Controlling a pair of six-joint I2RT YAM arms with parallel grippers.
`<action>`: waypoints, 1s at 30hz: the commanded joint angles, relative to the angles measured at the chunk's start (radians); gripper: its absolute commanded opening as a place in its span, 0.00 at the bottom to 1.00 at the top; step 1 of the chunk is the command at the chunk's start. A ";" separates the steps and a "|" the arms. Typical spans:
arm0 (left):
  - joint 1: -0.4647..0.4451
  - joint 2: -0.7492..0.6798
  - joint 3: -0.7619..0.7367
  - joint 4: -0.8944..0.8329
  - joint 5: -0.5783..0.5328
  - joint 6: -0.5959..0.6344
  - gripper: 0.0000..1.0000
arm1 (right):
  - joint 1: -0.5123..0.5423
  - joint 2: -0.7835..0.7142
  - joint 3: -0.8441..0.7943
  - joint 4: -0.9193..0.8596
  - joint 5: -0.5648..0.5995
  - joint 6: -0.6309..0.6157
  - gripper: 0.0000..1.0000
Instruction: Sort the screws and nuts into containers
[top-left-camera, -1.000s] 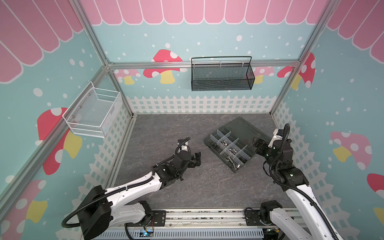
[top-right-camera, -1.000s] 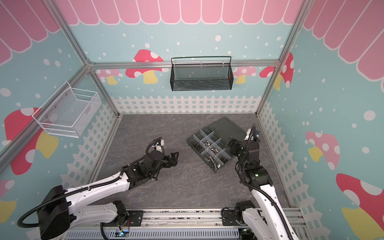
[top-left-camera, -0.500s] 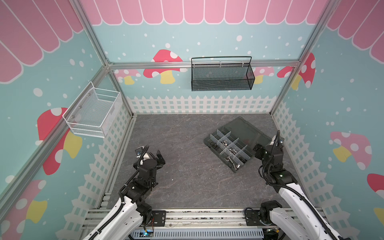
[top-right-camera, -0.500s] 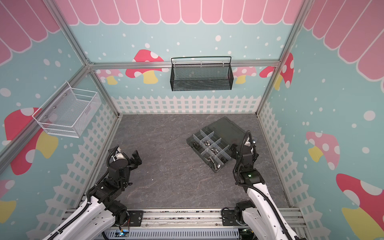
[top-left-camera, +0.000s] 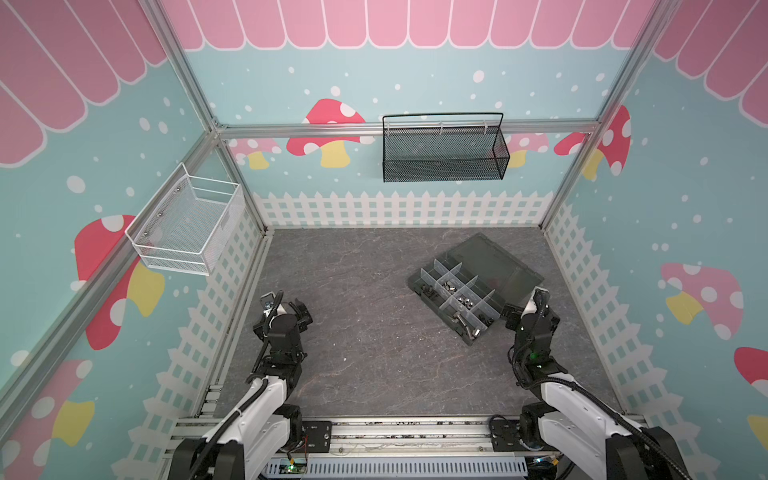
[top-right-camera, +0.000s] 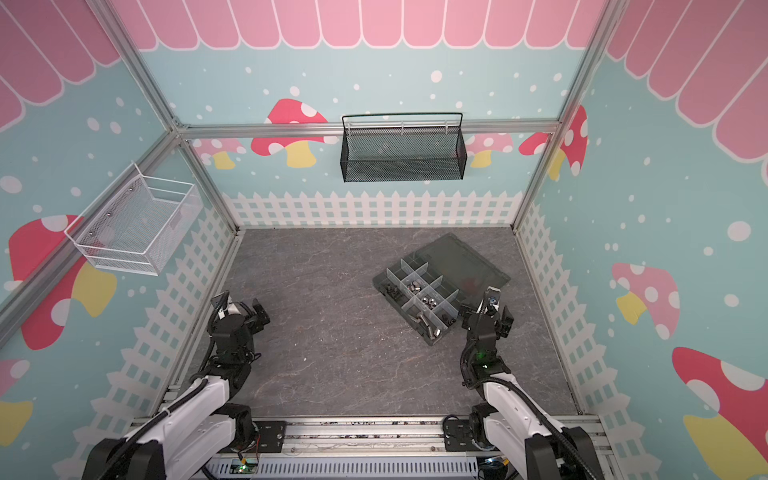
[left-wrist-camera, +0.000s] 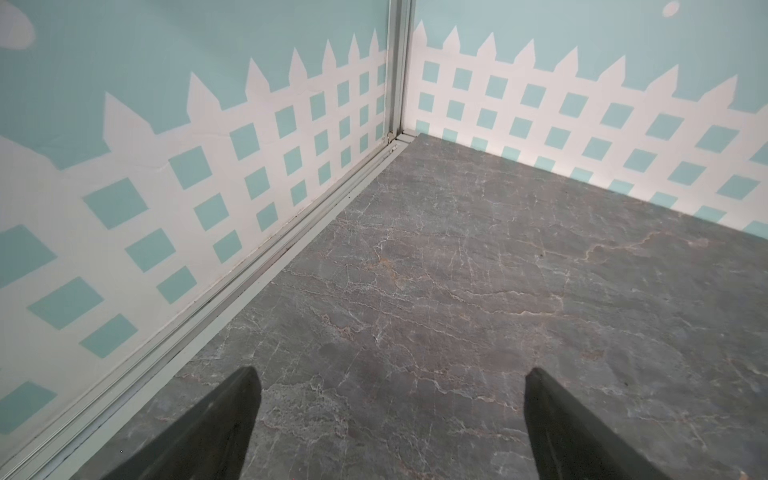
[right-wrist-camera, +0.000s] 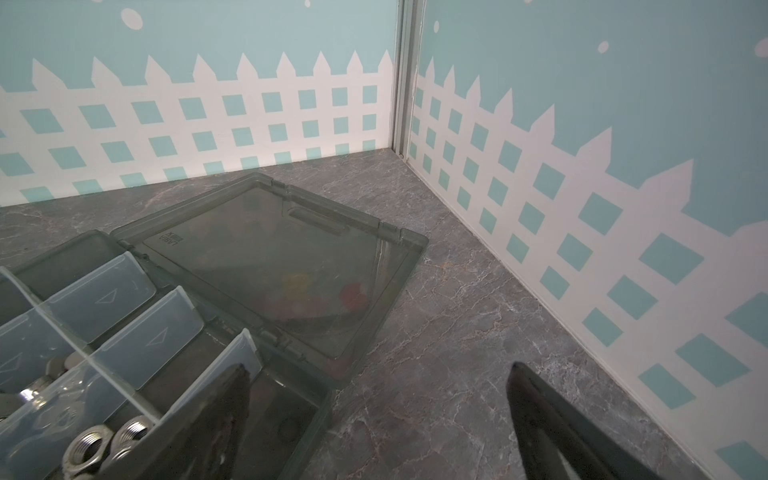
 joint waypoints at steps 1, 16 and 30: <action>0.024 0.080 0.009 0.198 0.105 0.047 1.00 | -0.023 0.052 -0.021 0.224 -0.014 -0.083 0.98; 0.098 0.498 0.024 0.714 0.357 0.050 1.00 | -0.091 0.326 -0.028 0.529 -0.134 -0.155 0.98; 0.068 0.540 0.186 0.433 0.454 0.133 1.00 | -0.137 0.573 -0.016 0.793 -0.361 -0.256 0.98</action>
